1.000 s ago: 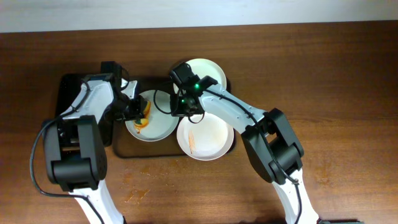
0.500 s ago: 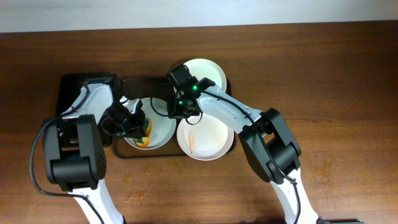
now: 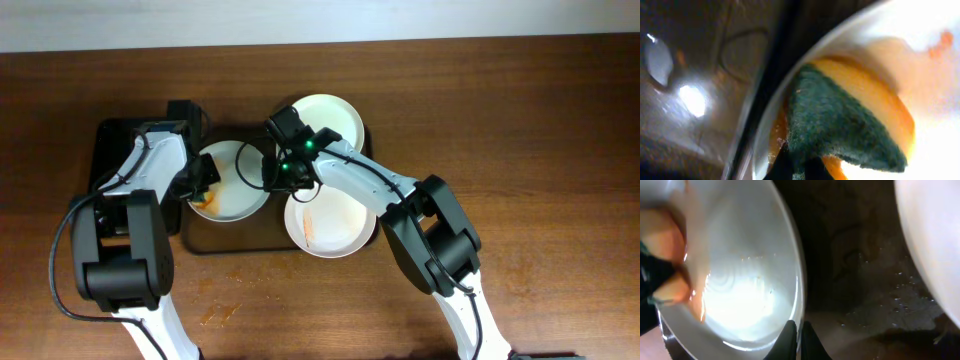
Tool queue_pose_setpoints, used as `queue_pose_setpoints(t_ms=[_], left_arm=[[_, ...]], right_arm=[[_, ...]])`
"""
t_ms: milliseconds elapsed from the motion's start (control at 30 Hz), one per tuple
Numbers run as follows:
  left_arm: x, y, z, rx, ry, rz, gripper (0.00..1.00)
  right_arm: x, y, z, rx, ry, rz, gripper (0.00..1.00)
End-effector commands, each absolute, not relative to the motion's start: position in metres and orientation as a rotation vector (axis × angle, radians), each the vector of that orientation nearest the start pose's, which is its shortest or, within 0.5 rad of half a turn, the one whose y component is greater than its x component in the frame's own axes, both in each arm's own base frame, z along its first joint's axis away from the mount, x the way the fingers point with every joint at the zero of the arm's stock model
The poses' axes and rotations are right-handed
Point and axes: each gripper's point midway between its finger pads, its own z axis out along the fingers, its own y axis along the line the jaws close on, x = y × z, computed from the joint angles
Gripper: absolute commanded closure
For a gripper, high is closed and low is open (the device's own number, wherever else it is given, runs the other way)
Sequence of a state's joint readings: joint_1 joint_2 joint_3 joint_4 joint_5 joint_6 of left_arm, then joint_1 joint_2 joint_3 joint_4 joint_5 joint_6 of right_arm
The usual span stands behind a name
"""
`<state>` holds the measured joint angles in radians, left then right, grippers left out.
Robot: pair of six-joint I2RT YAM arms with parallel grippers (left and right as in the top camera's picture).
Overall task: Clean dirty plates on tray and stack at the side
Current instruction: 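Scrub the held plate with the sponge in the left gripper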
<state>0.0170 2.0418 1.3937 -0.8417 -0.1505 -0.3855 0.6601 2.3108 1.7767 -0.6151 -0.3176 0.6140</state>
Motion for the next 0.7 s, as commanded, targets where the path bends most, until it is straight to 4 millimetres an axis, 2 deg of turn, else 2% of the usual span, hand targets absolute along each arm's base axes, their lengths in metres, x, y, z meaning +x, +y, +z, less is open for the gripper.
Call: queue_pose_setpoints(t_ms=[0, 133, 200, 333, 433, 500, 567, 667], left_arm=[[0.4, 0.029, -0.022, -0.503, 2.979, 0.122, 0.99], [0.426, -0.013, -0.018, -0.202, 2.931, -0.168, 0.99], [0.436, -0.041, -0.011, -0.018, 2.87, -0.37, 0.99], [0.441, -0.067, 0.001, 0.148, 2.785, -0.582, 0.99], [0.441, -0.069, 0.002, 0.161, 2.778, -0.608, 0.99], [0.444, -0.063, 0.0, 0.124, 2.782, -0.559, 0.99], [0.454, -0.046, -0.003, -0.003, 2.785, -0.43, 0.99], [0.468, -0.012, -0.005, -0.131, 2.754, -0.116, 0.99]], right_arm=[[0.392, 0.363, 0.007, -0.162, 2.923, 0.684, 0.96], [0.387, 0.36, 0.004, -0.158, 2.948, 0.668, 0.96], [0.386, 0.359, 0.0, -0.156, 2.959, 0.662, 0.95], [0.382, 0.359, -0.005, -0.153, 2.979, 0.672, 0.96], [0.383, 0.359, -0.005, -0.153, 2.979, 0.672, 0.96], [0.383, 0.359, -0.005, -0.153, 2.979, 0.672, 0.96], [0.383, 0.359, -0.005, -0.153, 2.978, 0.672, 0.96], [0.383, 0.359, -0.005, -0.154, 2.976, 0.673, 0.96]])
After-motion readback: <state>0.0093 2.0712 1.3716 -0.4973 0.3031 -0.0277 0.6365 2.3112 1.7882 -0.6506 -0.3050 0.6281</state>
